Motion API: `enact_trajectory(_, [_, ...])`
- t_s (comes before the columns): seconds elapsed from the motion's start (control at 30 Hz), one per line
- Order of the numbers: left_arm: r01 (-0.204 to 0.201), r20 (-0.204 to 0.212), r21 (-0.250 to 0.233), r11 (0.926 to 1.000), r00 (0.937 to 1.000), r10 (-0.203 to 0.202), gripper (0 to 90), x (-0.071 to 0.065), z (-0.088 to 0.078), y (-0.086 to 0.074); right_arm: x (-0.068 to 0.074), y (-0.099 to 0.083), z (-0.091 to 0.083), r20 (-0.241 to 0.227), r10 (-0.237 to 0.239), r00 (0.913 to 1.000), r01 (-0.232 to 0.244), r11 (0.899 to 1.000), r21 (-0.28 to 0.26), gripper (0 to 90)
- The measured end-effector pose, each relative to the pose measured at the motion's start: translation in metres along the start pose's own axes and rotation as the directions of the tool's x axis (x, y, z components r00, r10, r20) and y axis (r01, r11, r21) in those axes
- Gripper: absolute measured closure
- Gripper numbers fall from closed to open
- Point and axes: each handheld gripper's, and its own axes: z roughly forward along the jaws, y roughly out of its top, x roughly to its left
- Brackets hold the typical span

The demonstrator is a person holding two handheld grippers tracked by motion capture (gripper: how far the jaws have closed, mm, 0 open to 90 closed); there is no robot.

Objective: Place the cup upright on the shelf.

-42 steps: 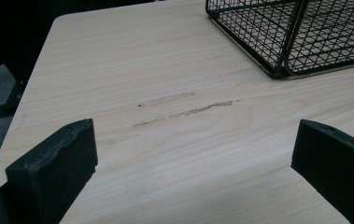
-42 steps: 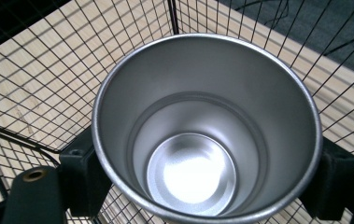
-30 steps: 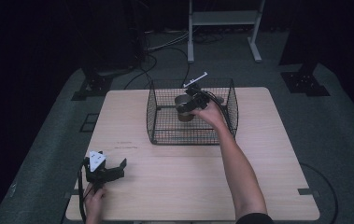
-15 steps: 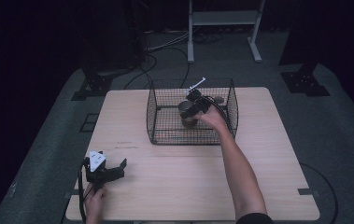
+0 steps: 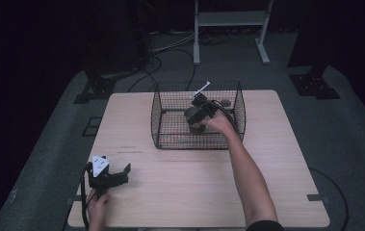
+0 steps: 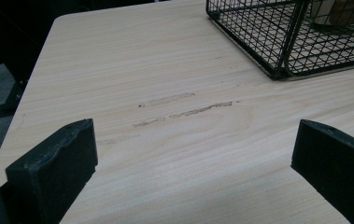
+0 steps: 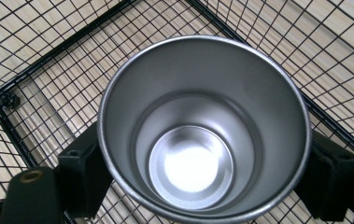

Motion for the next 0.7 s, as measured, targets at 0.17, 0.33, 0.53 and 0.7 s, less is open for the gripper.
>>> enact_trajectory(0.17, [0.001,0.000,0.000,1.0000,1.0000,-0.001,0.0,0.0002,0.0001,0.0000,-0.0016,-0.0013,-0.0020,0.010,-0.004,0.9999,0.004,1.000,-0.001,15.1])
enact_trajectory(0.33, [-0.001,0.001,0.000,1.0000,1.0000,0.001,0.0,0.0000,0.0001,0.0000,-0.0027,-0.0035,-0.0038,0.008,-0.005,1.0000,0.005,1.000,0.004,14.1])
enact_trajectory(0.53, [0.001,0.000,0.000,1.0000,1.0000,-0.001,0.0,0.0002,0.0002,0.0001,-0.0011,-0.0037,-0.0055,0.006,-0.013,0.9999,0.013,1.000,0.017,13.2])
enact_trajectory(0.7, [0.000,0.000,0.002,1.0000,1.0000,0.000,0.0,0.0000,0.0003,0.0001,-0.0004,-0.0037,-0.0068,0.005,-0.018,0.9998,0.018,1.000,0.017,12.0])
